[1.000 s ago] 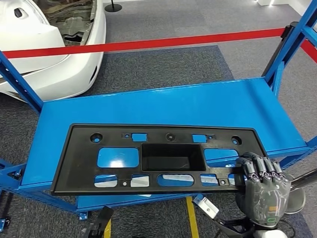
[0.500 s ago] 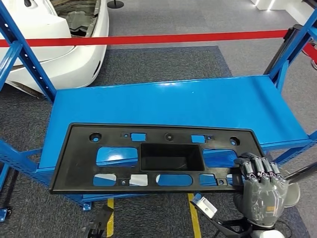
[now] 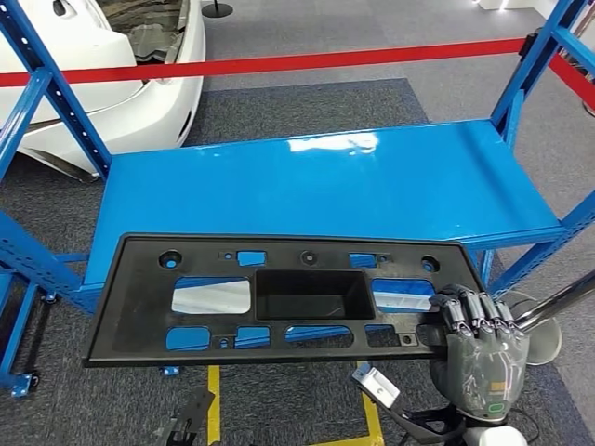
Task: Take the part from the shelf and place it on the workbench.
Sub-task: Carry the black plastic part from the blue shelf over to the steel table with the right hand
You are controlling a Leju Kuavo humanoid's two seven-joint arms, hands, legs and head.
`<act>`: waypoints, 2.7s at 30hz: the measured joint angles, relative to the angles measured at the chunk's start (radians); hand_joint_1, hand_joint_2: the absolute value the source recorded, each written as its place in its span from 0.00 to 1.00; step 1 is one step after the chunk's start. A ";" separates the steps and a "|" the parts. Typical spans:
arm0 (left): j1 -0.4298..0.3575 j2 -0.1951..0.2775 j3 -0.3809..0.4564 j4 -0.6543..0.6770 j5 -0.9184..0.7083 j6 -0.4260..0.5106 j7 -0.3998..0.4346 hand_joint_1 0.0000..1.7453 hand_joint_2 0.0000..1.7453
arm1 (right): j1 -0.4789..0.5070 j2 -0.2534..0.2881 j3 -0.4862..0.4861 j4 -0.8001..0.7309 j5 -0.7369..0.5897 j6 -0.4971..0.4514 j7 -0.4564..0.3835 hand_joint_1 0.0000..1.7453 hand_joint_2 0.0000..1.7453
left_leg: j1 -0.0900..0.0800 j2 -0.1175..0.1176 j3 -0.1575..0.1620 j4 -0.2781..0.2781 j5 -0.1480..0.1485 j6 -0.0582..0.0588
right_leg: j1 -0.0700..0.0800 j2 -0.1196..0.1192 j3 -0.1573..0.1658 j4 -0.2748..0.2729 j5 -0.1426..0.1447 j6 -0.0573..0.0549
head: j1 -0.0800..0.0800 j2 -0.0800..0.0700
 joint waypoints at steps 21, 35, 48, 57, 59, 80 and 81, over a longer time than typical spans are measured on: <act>-0.005 -0.002 0.003 0.000 -0.003 -0.001 0.005 0.00 1.00 | 0.004 0.000 0.030 0.003 -0.002 -0.018 0.026 1.00 1.00 | -0.029 0.007 0.087 -0.227 0.165 0.063 | 0.016 0.009 0.025 0.127 -0.069 0.010 | 0.004 0.000; -0.006 0.000 0.010 0.000 -0.004 0.000 -0.002 0.00 1.00 | 0.012 0.002 0.039 -0.002 -0.049 -0.033 0.010 1.00 1.00 | 0.006 0.002 0.099 -0.019 0.069 -0.010 | 0.006 -0.005 -0.079 0.047 0.026 0.007 | 0.000 0.000; -0.007 0.001 0.018 0.000 -0.019 0.000 -0.004 0.00 1.00 | 0.031 0.000 0.046 -0.007 -0.167 -0.042 -0.029 1.00 1.00 | -0.006 0.010 0.114 -0.205 0.122 0.053 | -0.006 0.002 -0.176 0.377 -0.140 0.060 | -0.006 0.000; -0.007 -0.002 0.019 0.000 -0.019 -0.001 -0.004 0.00 1.00 | 0.032 0.000 0.047 -0.020 -0.167 -0.043 -0.029 1.00 1.00 | -0.010 0.005 0.051 -0.207 0.175 0.022 | 0.020 0.010 0.062 0.003 -0.048 0.004 | -0.007 0.000; -0.006 -0.002 0.019 0.000 -0.019 0.000 -0.004 0.00 1.00 | 0.032 0.000 0.047 -0.020 -0.167 -0.044 -0.029 1.00 1.00 | -0.009 0.002 0.026 -0.139 0.094 0.013 | 0.015 0.003 0.037 -0.001 -0.024 -0.006 | -0.008 0.000; -0.005 0.001 0.020 0.000 -0.038 0.003 -0.007 0.00 1.00 | 0.061 0.000 0.040 -0.025 -0.184 -0.056 -0.046 1.00 1.00 | 0.011 0.031 0.193 -0.246 0.087 0.039 | -0.016 0.010 -0.165 0.276 -0.054 0.076 | -0.009 0.000; -0.006 0.001 0.019 0.000 -0.038 0.003 -0.007 0.00 1.00 | 0.062 0.000 0.039 -0.026 -0.185 -0.057 -0.046 1.00 1.00 | 0.013 0.035 0.195 -0.245 0.085 0.034 | -0.018 0.001 -0.123 0.203 -0.026 0.079 | -0.009 0.000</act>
